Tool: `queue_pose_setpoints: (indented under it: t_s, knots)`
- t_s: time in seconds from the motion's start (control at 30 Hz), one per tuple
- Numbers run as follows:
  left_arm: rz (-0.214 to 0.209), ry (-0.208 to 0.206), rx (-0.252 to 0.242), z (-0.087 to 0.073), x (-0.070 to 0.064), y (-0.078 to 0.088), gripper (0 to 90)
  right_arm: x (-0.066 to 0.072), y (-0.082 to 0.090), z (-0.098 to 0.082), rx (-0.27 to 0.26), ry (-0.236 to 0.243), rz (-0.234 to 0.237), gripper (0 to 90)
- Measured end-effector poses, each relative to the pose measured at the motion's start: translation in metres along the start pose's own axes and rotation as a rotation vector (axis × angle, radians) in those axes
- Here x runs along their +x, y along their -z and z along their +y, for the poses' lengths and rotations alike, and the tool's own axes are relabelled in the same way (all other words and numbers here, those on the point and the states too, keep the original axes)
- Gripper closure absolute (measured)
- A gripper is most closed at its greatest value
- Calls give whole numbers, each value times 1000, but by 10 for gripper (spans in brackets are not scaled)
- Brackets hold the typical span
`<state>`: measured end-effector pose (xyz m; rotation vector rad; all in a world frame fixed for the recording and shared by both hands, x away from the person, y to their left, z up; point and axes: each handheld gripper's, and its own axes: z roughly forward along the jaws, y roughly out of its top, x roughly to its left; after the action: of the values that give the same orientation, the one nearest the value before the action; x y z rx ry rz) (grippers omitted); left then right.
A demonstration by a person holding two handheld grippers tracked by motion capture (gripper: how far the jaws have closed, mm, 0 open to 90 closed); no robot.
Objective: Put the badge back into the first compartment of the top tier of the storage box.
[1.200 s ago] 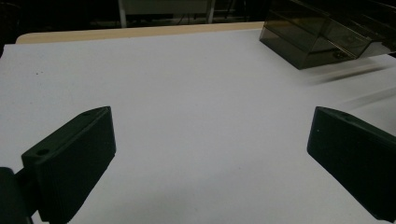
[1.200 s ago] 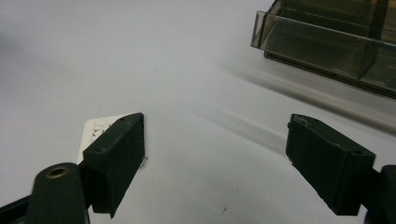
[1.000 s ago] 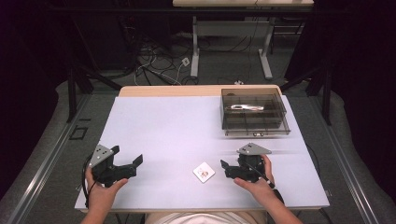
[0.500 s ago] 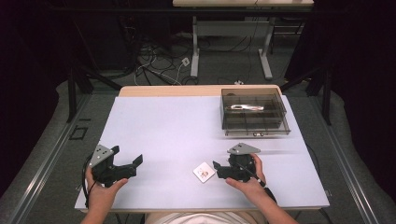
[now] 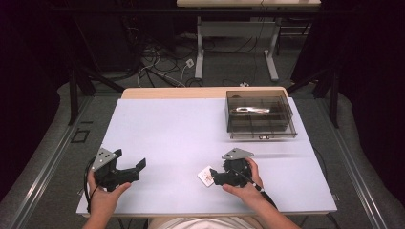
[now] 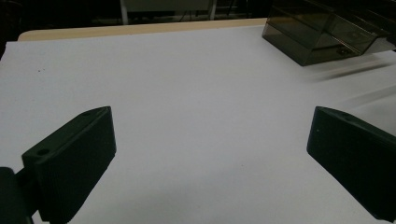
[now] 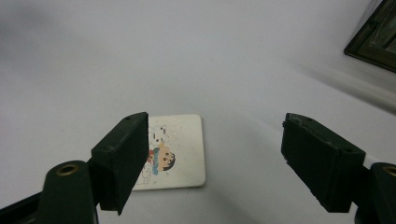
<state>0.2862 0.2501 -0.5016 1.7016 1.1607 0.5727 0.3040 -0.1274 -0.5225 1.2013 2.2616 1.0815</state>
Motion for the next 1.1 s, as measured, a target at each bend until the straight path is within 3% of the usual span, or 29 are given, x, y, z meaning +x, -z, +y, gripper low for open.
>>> queue_pose_setpoints:
  t_s: [0.67, 0.77, 1.1]
  knots:
    - [-2, -10, 11, 0, 1, 0, 12, 12, -23, -3, 90, 25, 39, 251]
    - [-3, -11, 13, 0, 1, 0, 12, 13, -27, -4, 79, 31, 39, 251]
    - [-6, -3, 17, -1, 1, -1, 12, 16, -36, -4, 114, 34, 47, 256]
